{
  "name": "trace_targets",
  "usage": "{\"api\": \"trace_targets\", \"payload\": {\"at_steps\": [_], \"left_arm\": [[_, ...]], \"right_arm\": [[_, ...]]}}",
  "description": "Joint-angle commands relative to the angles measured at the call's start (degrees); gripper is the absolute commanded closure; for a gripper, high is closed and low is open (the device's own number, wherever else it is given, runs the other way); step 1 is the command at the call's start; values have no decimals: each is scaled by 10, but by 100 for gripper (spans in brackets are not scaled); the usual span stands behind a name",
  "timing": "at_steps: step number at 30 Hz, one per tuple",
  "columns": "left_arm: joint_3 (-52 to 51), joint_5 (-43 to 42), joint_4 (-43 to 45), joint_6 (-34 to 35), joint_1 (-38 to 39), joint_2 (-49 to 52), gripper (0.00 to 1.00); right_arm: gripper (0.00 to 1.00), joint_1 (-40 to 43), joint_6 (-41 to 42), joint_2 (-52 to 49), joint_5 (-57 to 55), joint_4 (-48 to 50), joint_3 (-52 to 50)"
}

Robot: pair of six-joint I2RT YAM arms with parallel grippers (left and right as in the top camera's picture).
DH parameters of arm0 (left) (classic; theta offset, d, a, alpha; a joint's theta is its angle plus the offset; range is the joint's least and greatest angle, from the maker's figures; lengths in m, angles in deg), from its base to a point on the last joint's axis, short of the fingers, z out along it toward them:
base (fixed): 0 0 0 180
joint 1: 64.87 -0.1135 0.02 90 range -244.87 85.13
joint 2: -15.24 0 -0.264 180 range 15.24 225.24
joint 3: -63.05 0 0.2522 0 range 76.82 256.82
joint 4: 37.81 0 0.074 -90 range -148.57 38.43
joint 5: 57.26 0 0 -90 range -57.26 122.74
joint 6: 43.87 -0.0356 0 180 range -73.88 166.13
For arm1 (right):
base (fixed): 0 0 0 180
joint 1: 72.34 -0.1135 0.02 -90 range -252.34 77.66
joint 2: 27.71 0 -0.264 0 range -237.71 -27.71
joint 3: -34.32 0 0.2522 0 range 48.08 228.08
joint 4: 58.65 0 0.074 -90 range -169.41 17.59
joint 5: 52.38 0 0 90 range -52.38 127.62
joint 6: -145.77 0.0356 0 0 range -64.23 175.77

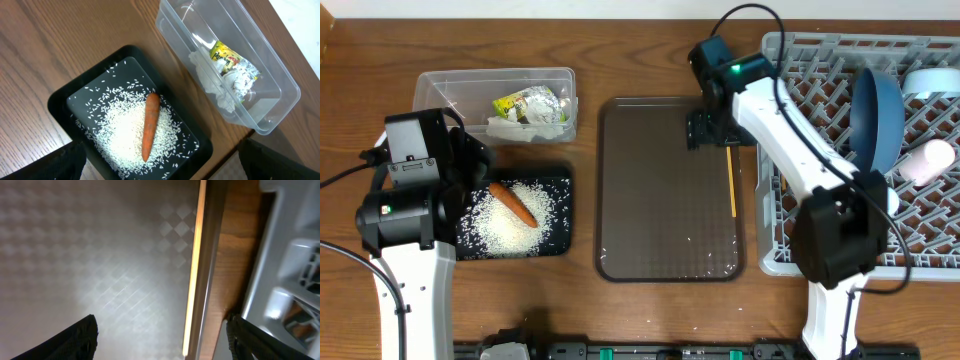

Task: Sort waste into correct bins and load items into the dishwasher rack
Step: 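Return the right gripper to the tray and grasp the remaining chopstick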

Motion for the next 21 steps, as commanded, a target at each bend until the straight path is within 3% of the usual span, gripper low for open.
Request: {"api": "trace_targets", "payload": {"at_steps": [1,21], "left_arm": [[1,1,-2,1,-4,0,1],[1,1,-2,1,-4,0,1]], "right_arm": [[20,1,12,-33,-14,5,-1],[21,8,11,-116,10,24,-1]]}}
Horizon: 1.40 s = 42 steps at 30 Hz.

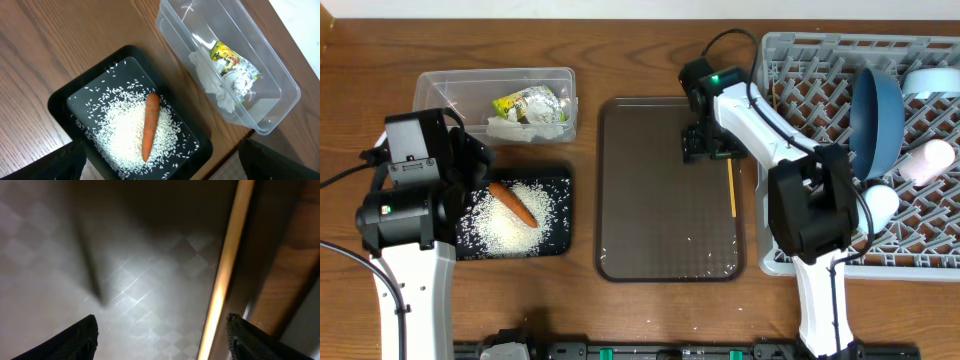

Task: Sort waste into correct bins and load items into the dishwasher rack
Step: 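Return the right gripper to the tray and grasp the remaining chopstick, then place the second chopstick upright in the rack's left side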

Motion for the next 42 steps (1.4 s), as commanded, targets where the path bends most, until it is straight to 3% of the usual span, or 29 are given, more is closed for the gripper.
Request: {"api": "trace_targets", "payload": {"at_steps": [1,24,25,29,33,34,42], "left_arm": [[1,1,-2,1,-4,0,1],[1,1,-2,1,-4,0,1],[1,1,-2,1,-4,0,1],[1,1,-2,1,-4,0,1],[1,1,-2,1,-4,0,1],[1,1,-2,1,-4,0,1],[1,1,-2,1,-4,0,1]], "right_arm": [[21,5,9,-13,8,1,-1],[25,9,9,-13,28,26,-39],[27,9,9,-13,28,26,-39],[65,10,9,-13,28,24,-39],[95,9,9,-13,28,31,-39],[99,8,9,-13,31,33,-39],[99,21,-12,3,76,5,4]]}}
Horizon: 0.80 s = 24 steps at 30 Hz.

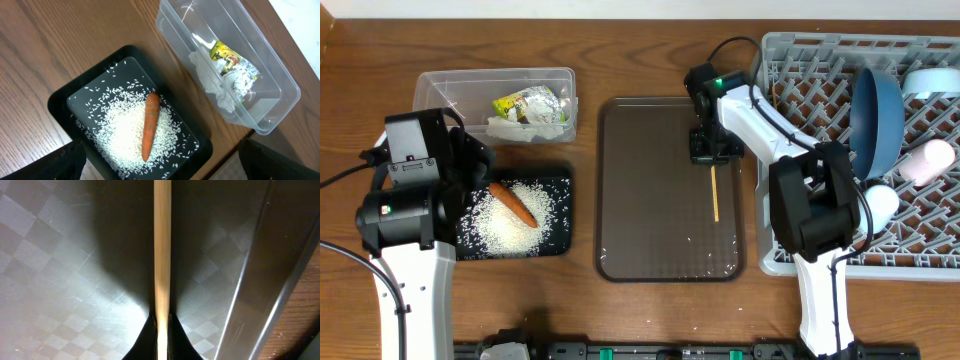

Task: Sort waste into correct bins and load items into the dishwasher rack
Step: 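Place the second chopstick upright in the rack's left side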

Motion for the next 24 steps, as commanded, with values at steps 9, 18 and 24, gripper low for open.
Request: {"api": "trace_targets", "payload": {"at_steps": [9,18,24], "left_arm": [[1,1,-2,1,-4,0,1],[1,1,-2,1,-4,0,1],[1,1,-2,1,-4,0,1]], "right_arm": [[99,91,-99,135,45,-67,139],[99,223,-196,229,96,-75,146],[99,250,-230,223,118,-42,92]]}}
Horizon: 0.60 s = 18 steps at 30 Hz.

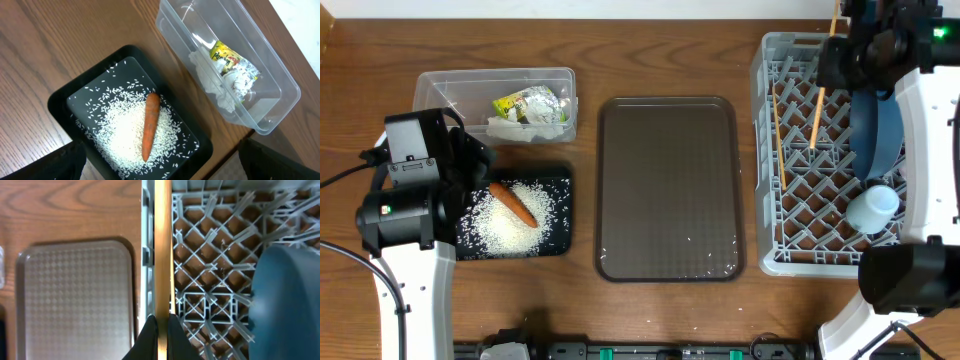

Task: Sort waste into correct bins and load items into the dishwasher rack
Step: 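Place the second chopstick upright in the rack's left side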

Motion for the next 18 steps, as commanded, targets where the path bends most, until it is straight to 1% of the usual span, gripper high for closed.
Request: {"api": "trace_targets", "payload": {"at_steps": [1,4,8,11,13,14,15,17,18], "left_arm": [[1,1,-2,1,-4,0,1],[1,1,-2,1,-4,0,1],[1,1,-2,1,-4,0,1],[1,1,-2,1,-4,0,1],[1,1,-2,1,-4,0,1],[1,1,-2,1,-4,0,1],[1,1,-2,1,-4,0,1],[1,1,-2,1,-4,0,1],[1,1,-2,1,-4,0,1]], "right_arm": [[99,4,-53,-19,37,28,-52],[98,4,-52,-19,57,78,-111],[90,4,-52,-19,97,145,-186],[72,4,-38,-19,108,175,-219],[55,4,-35,-19,108,176,-224],[45,4,-34,-19,108,174,-224],[41,4,-32,-18,108,170,-223],[39,4,-26,-16,108,159,-219],[36,4,-23,-14,108,148,-214]]}}
